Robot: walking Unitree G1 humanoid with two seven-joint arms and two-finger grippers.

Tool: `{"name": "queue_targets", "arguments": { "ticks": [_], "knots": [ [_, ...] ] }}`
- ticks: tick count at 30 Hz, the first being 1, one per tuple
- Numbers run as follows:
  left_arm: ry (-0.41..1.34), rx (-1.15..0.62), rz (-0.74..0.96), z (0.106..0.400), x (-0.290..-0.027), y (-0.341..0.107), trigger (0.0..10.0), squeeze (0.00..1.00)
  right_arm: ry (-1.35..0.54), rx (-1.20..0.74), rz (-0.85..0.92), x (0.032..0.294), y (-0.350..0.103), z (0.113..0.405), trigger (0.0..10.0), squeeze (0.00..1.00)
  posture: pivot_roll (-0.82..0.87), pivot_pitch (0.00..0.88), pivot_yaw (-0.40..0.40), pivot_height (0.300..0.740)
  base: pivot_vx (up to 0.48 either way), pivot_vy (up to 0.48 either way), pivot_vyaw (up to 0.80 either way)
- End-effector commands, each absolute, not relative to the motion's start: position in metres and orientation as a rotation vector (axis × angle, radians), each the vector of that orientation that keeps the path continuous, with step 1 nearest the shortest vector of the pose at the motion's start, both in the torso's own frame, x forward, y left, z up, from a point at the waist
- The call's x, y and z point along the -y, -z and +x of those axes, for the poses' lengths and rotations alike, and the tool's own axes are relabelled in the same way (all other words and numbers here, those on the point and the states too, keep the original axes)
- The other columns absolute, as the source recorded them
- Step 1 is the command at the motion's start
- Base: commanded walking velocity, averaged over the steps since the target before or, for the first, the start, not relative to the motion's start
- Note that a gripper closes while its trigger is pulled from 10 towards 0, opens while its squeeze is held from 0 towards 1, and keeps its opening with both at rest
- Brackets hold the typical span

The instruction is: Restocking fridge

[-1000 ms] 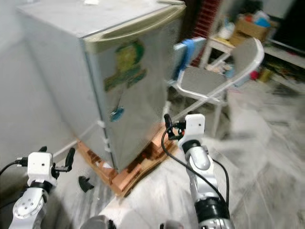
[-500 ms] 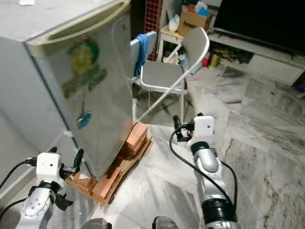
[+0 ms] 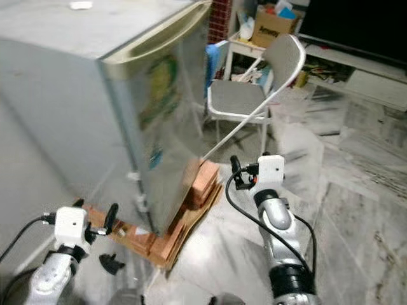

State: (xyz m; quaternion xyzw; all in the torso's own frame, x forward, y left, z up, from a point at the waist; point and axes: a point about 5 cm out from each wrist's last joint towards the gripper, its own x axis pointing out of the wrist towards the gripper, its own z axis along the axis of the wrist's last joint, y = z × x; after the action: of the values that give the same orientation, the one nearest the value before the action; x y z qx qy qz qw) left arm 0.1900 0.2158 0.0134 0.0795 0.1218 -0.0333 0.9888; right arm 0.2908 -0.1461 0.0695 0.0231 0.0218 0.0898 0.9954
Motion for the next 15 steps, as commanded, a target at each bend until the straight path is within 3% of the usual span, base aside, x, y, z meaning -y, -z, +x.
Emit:
{"name": "queue_targets", "arguments": {
  "ticks": [1,15],
  "knots": [
    [0.114,-0.197,0.134,0.199,-0.205,-0.022,10.0,0.00,-0.137,-0.052,0.019,0.164,-0.069,0.289,10.0,0.00,0.12,0.000,-0.056,0.740,0.000,0.000,-0.80],
    [0.245,-0.191,0.169,0.204,-0.194,-0.024,10.0,0.00,-0.143,-0.103,-0.022,0.167,-0.061,0.285,10.0,0.00,0.11,0.001,-0.066,0.740,0.000,0.000,-0.80]
  ]
}}
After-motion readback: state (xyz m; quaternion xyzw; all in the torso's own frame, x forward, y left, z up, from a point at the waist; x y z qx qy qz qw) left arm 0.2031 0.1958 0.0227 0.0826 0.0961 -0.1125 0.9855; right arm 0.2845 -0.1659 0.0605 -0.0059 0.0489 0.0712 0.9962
